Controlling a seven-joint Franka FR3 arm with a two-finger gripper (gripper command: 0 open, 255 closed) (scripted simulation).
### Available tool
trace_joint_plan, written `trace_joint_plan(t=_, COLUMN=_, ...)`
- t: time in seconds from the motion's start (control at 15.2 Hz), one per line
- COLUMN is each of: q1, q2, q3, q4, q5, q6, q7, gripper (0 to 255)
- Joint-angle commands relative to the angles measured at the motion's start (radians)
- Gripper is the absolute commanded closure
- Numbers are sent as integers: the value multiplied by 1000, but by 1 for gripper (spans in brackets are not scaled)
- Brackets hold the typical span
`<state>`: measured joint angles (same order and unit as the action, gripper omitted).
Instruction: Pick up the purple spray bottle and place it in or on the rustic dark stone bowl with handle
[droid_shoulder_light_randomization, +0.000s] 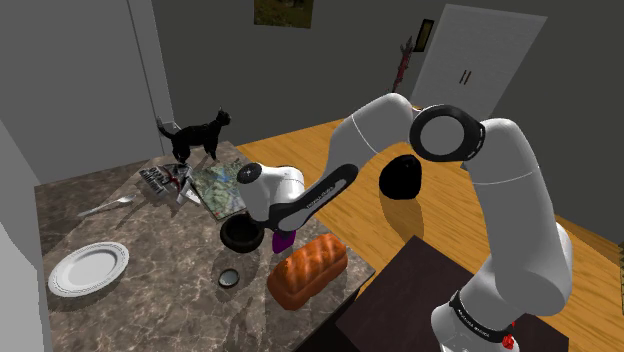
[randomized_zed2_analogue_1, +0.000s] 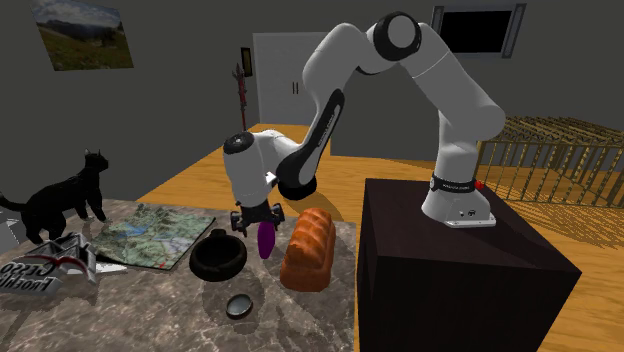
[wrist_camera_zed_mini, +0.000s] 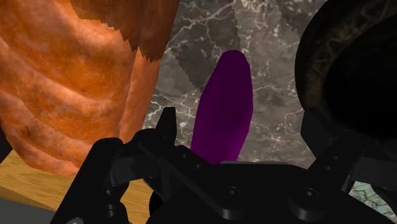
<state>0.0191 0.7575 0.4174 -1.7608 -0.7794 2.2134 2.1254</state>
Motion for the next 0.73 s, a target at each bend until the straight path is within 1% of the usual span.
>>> trace_joint_plan(t=0.0, q1=2, q2=23, q3=-12, q4=10, q5=-12, q6=13, q7=6, gripper=0)
trace_joint_plan(t=0.26, q1=4, q2=55, q3=-29, q4=17, q5=-31, q6=39, q7=16, gripper=0)
trace_joint_plan(t=0.66, q1=4, q2=55, q3=-29, q4=17, q5=-31, q6=39, q7=16, gripper=0)
